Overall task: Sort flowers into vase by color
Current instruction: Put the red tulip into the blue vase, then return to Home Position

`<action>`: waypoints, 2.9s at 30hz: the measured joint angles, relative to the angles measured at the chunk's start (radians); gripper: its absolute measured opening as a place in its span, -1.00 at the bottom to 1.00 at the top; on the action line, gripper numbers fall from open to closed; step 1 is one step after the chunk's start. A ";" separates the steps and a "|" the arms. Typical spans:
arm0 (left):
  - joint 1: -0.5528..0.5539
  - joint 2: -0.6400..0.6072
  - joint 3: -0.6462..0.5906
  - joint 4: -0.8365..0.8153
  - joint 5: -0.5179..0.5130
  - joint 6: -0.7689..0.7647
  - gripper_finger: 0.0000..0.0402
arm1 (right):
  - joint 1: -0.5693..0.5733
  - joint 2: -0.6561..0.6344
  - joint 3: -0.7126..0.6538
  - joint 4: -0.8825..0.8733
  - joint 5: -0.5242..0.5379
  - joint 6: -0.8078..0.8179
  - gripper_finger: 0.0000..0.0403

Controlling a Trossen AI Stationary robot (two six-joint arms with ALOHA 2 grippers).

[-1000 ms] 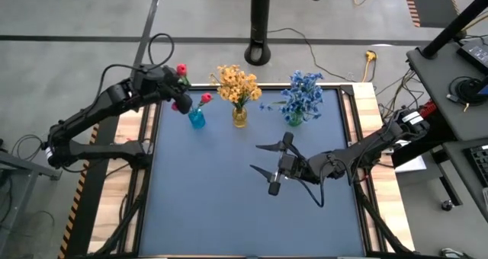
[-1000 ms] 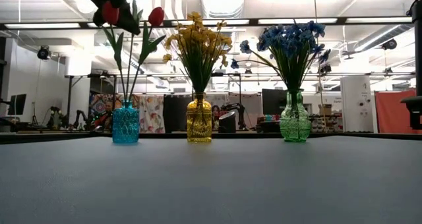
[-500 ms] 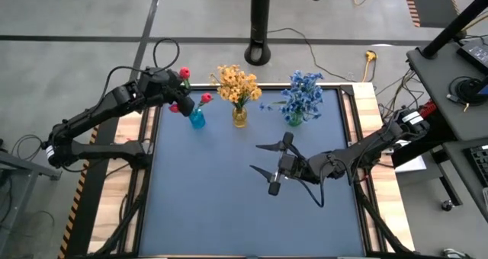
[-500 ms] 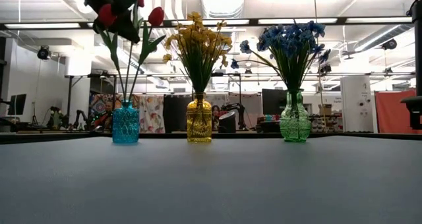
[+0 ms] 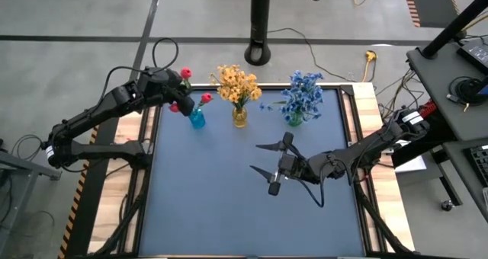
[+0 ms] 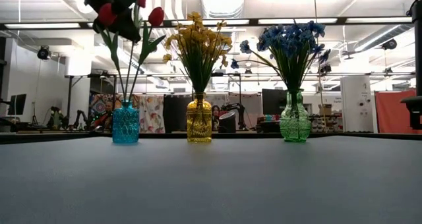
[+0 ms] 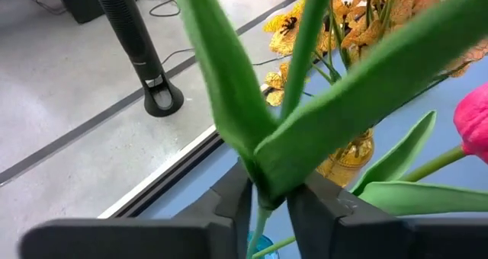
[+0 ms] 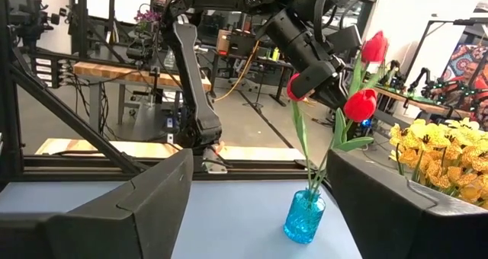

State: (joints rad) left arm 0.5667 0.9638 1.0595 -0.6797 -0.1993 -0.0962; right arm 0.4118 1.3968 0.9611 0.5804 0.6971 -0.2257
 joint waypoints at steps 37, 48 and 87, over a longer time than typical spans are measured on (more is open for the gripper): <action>-0.299 -0.060 0.414 -0.149 0.087 0.066 -0.01 | 0.032 -0.056 0.006 -0.003 0.003 -0.064 0.56; -0.907 -0.046 0.330 -0.118 -0.262 -0.086 -0.02 | 0.154 -0.203 0.004 -0.268 0.010 -0.021 0.57; -1.443 0.027 -0.329 0.352 -0.513 -0.014 -0.96 | -0.117 -0.387 -0.494 -0.003 -0.471 0.100 0.43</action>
State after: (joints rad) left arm -0.8764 0.9905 0.7310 -0.3280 -0.7128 -0.1106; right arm 0.2947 1.0099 0.4673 0.5772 0.2260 -0.1255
